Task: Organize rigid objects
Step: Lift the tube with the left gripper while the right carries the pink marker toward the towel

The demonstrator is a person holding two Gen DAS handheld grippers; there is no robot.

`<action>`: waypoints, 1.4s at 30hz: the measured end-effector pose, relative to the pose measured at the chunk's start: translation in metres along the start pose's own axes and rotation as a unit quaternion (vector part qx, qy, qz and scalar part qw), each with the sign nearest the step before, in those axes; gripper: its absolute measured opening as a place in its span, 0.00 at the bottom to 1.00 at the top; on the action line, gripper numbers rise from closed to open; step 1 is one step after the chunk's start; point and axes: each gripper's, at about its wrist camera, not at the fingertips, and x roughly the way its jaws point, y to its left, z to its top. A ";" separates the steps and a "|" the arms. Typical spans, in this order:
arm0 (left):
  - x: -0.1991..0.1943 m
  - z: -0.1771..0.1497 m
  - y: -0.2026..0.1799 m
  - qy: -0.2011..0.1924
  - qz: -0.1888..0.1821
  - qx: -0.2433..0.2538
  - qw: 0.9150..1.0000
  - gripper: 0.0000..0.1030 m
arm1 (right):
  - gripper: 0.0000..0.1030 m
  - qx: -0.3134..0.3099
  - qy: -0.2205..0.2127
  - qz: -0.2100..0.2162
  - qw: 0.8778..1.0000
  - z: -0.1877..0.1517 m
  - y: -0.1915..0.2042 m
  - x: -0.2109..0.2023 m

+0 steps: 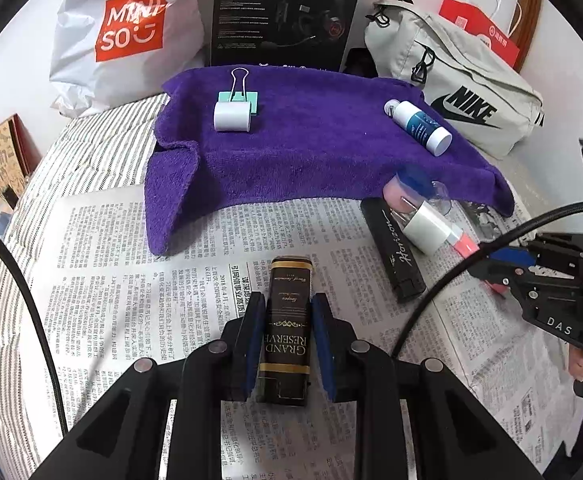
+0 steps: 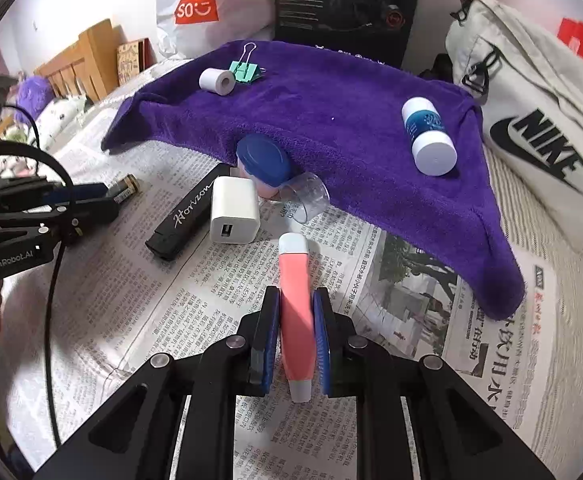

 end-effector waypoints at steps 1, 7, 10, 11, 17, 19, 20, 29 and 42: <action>-0.001 0.000 0.000 0.002 -0.002 -0.001 1.000 0.22 | 0.16 0.003 0.001 0.009 1.000 -0.001 -0.002 -0.003; -0.008 0.004 -0.001 0.000 -0.011 0.000 1.000 0.22 | 0.16 0.012 -0.014 0.014 1.000 -0.003 -0.010 -0.023; -0.010 0.008 -0.003 -0.001 -0.011 0.002 1.000 0.22 | 0.16 0.020 -0.023 0.014 0.999 -0.001 -0.016 -0.030; -0.011 0.009 -0.004 -0.002 -0.010 0.004 1.000 0.22 | 0.16 0.025 -0.026 0.016 0.999 0.000 -0.019 -0.032; -0.018 0.019 -0.006 -0.011 -0.006 0.010 1.000 0.22 | 0.16 0.041 -0.041 0.012 0.998 0.008 -0.032 -0.040; -0.022 0.022 -0.007 -0.015 -0.004 0.013 1.000 0.22 | 0.16 0.043 -0.045 0.013 0.998 0.011 -0.036 -0.042; -0.024 0.024 -0.008 -0.017 -0.006 0.015 1.000 0.22 | 0.16 0.045 -0.048 0.012 0.998 0.013 -0.037 -0.042; -0.032 0.045 -0.012 -0.034 -0.003 0.035 0.999 0.16 | 0.16 0.051 -0.068 0.000 0.996 0.035 -0.055 -0.045; -0.002 0.051 -0.002 -0.003 0.010 0.035 0.999 0.14 | 0.16 0.059 -0.065 0.007 0.996 0.052 -0.065 -0.031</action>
